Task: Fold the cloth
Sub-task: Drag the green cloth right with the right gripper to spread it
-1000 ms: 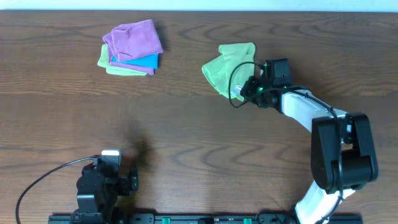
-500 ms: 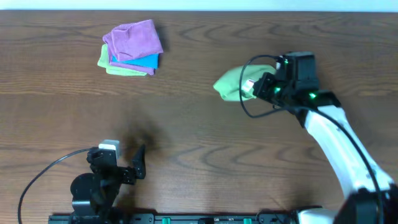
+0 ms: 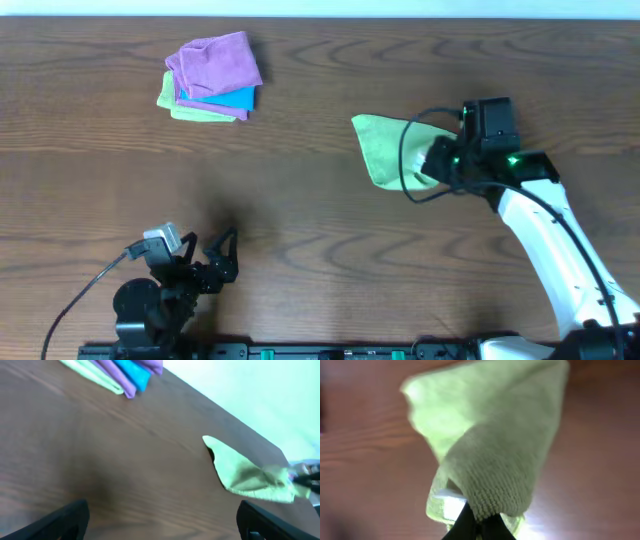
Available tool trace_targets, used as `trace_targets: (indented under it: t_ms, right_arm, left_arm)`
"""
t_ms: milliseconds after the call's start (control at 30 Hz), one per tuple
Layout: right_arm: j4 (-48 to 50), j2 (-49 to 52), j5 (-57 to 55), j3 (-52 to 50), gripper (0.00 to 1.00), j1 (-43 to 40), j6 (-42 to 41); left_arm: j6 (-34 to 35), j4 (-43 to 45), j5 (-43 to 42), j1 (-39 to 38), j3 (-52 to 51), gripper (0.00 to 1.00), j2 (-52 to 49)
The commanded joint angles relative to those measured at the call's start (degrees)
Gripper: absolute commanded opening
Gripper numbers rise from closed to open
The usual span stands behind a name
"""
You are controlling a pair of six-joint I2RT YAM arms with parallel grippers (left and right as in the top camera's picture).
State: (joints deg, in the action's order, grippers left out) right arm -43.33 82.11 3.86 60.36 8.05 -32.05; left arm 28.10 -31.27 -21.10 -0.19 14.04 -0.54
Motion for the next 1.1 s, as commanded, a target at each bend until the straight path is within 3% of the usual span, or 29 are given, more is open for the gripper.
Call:
trace_targets:
  t_ms: [0, 133, 167, 233, 467, 767, 800, 867, 900, 1067]
  right_arm:
    - [-4.1, 0.0, -11.5, 0.3, 0.05, -0.9, -2.2]
    - [-9.2, -0.3, -21.7, 0.3, 0.17, -0.9, -4.3]
    - [-10.2, -0.3, -22.8, 0.3, 0.24, -0.9, -4.6]
    - [-12.0, -0.3, -23.3, 0.3, 0.58, -0.9, -4.6]
    - [-12.6, -0.3, -23.3, 0.3, 0.71, -1.0, -4.7]
    - [-9.7, 0.3, -14.4, -0.8, 0.66, -1.0, -4.8]
    - [-8.7, 0.6, -13.6, -1.5, 0.59, -1.0, -4.8]
    - [-6.0, 1.6, -11.9, -3.2, 0.35, -1.0, -4.8]
    - [-4.0, 2.1, -11.0, -4.4, 0.32, -1.0, -4.8]
    - [2.2, 4.6, -7.0, -7.9, 0.35, -1.0, -4.8]
  left_arm:
    - [1.9, -0.4, -1.0, -0.2, -0.1, 0.95, 0.3]
    - [1.9, -0.4, -0.8, -0.2, -0.1, 0.95, 0.3]
    - [1.9, -0.4, -0.8, -0.2, -0.1, 0.95, 0.3]
    - [1.9, -0.4, -0.5, -0.2, -0.1, 0.95, 0.3]
    - [1.9, -0.4, 1.2, -0.2, -0.1, 0.95, 0.3]
    - [1.9, -0.5, 2.8, -0.2, -0.1, 0.95, 0.3]
    - [1.9, -0.5, 3.3, -0.2, -0.1, 0.95, 0.3]
    - [1.9, -0.8, 3.8, -0.2, -0.1, 0.95, 0.3]
    - [1.9, -0.9, 3.9, -0.2, -0.1, 0.95, 0.3]
    - [2.0, -1.1, 3.5, -0.2, -0.1, 0.95, 0.3]
